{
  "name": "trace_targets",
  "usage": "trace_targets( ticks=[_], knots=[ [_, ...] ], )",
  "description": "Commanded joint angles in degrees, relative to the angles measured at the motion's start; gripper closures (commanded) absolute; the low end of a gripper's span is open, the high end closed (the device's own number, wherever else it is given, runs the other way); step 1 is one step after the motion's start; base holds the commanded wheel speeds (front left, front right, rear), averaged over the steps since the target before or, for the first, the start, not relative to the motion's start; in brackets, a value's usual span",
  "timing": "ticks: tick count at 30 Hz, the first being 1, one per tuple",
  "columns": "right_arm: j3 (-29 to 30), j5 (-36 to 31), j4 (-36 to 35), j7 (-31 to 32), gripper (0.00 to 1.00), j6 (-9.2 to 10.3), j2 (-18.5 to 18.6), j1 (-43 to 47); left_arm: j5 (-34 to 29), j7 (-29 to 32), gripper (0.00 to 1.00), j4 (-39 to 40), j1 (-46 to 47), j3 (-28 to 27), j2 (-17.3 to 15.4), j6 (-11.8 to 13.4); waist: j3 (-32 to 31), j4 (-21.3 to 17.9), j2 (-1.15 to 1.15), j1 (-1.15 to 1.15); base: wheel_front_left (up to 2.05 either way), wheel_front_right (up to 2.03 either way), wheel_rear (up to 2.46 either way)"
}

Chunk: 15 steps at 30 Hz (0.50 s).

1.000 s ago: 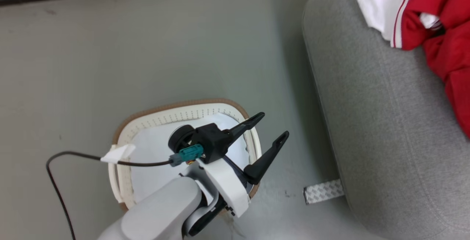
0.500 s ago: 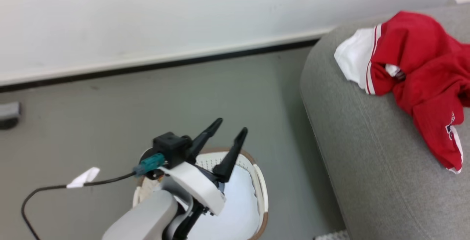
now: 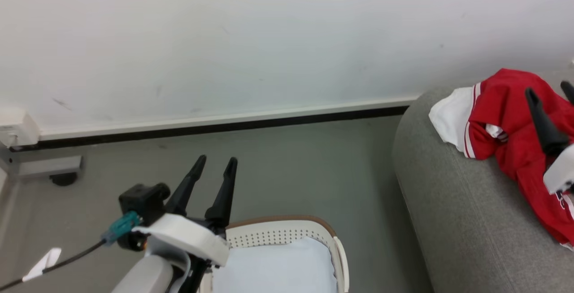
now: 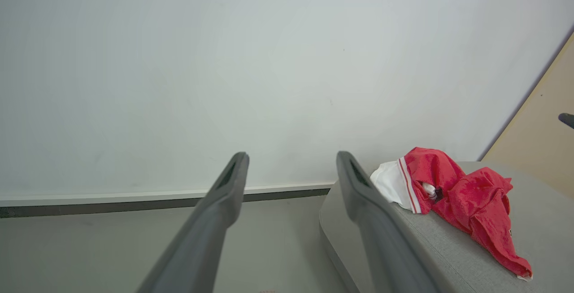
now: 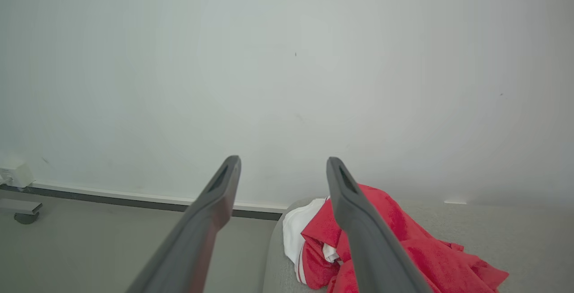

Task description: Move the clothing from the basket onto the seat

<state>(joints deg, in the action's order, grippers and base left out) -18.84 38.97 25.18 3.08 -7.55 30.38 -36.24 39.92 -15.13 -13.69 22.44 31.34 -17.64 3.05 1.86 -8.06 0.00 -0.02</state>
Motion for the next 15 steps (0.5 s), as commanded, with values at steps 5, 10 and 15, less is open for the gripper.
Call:
trace_targets(
  ticks=[5, 10, 15],
  knots=[
    [3.3, -2.7, -4.8, -7.6, 0.00, 0.13, -3.2, 9.5, -3.4, 0.0, 0.00, 1.2, -6.0, -6.3, 1.4, 0.6, -2.2, 2.4, 0.00, 0.02, 0.00, 0.00, 0.00],
    [5.0, -5.2, -7.8, -13.6, 0.00, 0.13, -7.1, 17.2, -7.0, 0.0, 0.00, 2.2, -10.8, -13.1, 3.1, 0.5, -2.8, 3.4, 0.00, 0.02, 0.00, 0.00, 0.00],
    [6.2, -8.9, -8.5, -17.2, 0.00, 0.13, -11.6, 23.3, -10.3, 0.0, 0.00, 2.5, -15.1, -19.8, 6.4, -1.6, -3.1, 3.9, 0.00, 0.02, 0.00, 0.00, 0.00]
  ],
)
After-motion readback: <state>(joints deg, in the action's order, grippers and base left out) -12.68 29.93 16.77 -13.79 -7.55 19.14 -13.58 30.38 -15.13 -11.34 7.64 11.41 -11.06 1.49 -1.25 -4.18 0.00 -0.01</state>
